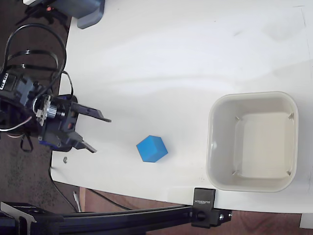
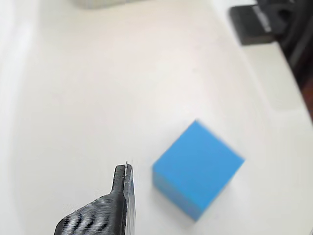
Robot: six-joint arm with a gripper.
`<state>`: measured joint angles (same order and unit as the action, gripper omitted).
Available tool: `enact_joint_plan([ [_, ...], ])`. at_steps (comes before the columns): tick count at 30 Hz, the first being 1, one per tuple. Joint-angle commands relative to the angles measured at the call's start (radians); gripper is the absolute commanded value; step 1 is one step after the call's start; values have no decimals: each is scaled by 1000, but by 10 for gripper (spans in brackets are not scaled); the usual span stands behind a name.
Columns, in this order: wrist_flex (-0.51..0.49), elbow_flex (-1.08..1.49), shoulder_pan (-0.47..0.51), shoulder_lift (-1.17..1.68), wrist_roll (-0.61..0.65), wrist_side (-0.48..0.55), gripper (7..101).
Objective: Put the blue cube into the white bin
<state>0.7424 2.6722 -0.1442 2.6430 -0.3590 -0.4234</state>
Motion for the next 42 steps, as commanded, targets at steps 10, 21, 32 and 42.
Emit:
enact_joint_plan([
  [10,64,-497,-138,-655,-583,-351,1003],
  [21,137,-601,-123,-779,-718,-287,1003],
  [32,91,-594,-95,-874,-742,-278,1003],
  [42,61,-594,-67,-904,-718,-253,997],
])
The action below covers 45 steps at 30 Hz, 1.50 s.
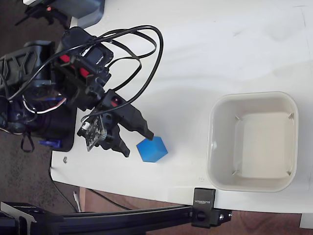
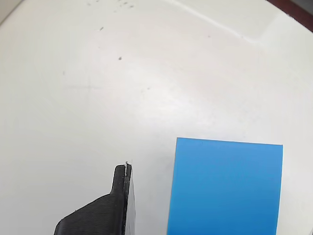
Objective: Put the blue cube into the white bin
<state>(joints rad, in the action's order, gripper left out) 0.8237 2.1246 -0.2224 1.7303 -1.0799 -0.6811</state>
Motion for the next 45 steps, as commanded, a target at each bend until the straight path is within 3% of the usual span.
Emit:
enact_joint_plan([
  [1,-23,-46,12,5,3,8,997],
  [28,-89,-38,48,-86,18,44,938],
  [32,-83,-46,49,-98,23,25,796],
  [35,-92,-48,46,-106,18,2,527],
  [40,-97,-48,51,-103,38,15,438],
  [45,-87,-49,44,-74,46,32,414],
])
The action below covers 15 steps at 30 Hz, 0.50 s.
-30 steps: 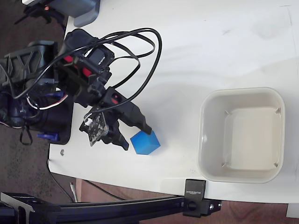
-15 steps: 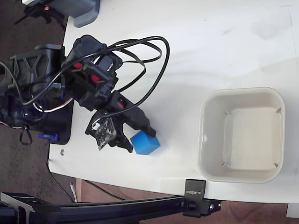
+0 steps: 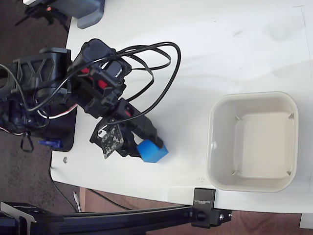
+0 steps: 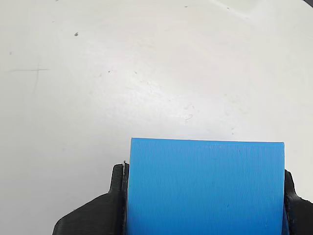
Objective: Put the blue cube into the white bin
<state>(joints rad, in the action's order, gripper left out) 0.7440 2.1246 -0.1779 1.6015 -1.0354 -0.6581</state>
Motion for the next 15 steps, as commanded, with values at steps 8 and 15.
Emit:
enact_joint_plan([
  [8,138,-213,-69,137,80,-28,419],
  [15,49,-417,-32,137,413,107,422],
])
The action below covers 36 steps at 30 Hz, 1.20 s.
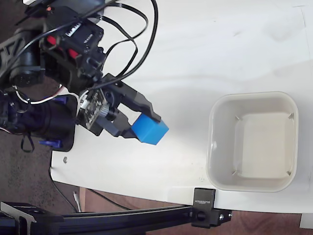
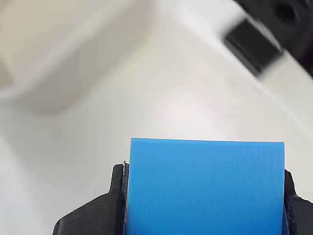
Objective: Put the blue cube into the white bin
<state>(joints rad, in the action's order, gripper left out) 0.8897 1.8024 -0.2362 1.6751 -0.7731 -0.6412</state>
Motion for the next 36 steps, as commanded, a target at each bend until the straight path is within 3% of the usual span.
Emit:
enact_joint_plan([
  [1,-140,-100,48,58,209,135,425],
  [5,-287,-138,147,-17,373,301,435],
  [10,-331,-308,258,-198,465,442,406],
  [20,-393,-600,334,-500,511,532,419],
  [22,-405,-611,337,-515,509,529,454],
  [24,-411,-612,339,-523,503,522,556],
  [25,-417,-612,337,-526,494,520,707],
  [26,-430,-601,337,-525,485,522,944],
  [27,-436,-597,337,-522,482,520,1000],
  [36,-396,-400,314,-319,526,480,1003],
])
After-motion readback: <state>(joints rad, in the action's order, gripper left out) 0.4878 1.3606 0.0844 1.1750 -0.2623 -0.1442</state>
